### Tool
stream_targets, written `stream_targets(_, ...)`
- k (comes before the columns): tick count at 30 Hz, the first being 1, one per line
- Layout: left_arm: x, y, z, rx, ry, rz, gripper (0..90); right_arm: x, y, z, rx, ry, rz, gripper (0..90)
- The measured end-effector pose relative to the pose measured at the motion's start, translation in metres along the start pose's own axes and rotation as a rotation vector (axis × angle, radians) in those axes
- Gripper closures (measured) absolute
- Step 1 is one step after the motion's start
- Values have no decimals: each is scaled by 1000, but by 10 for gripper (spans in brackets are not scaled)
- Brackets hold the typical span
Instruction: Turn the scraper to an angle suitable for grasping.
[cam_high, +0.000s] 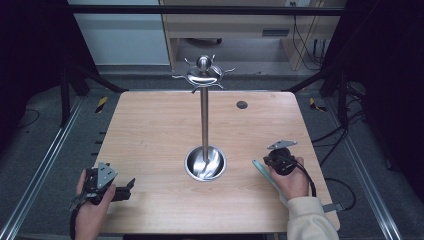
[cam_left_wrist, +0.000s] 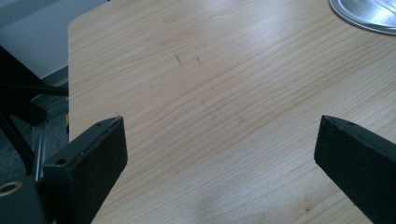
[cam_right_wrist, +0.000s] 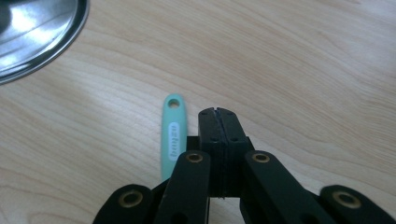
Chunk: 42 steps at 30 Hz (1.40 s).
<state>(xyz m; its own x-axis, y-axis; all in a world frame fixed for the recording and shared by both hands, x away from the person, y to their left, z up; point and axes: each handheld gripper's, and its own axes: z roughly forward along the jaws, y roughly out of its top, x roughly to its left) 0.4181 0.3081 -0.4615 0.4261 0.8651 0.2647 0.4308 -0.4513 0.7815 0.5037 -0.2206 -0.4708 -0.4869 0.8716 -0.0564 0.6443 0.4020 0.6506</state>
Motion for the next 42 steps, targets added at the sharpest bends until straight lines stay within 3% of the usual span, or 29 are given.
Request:
stream_targets(4,0,0,1,6,-1,3,24,6,2,5,30,6,-31,900)
stream_targets(13,-1,0,2,14,-9,13,24,4,3,13,72,-4,-17,900)
stream_targets(23,-2,0,1,10,-12,14,25,17,1,6,81,73,-53,900)
stream_targets(28,-2,1,2,15,-15,21,25,11,1,5,61,35,-33,900)
stream_targets(30,-2,1,2,15,-14,21,25,9,0,9,100,25,-24,900)
stream_targets(32,-3,1,2,15,-14,22,25,9,-1,10,104,25,-33,900)
stream_targets(38,-4,0,2,19,-19,27,25,21,-1,8,109,83,-88,900)
stream_targets(39,-4,0,3,20,-20,27,25,26,-2,6,112,115,-110,900)
stream_targets(42,-4,0,3,21,-16,28,25,29,-1,3,103,128,-131,900)
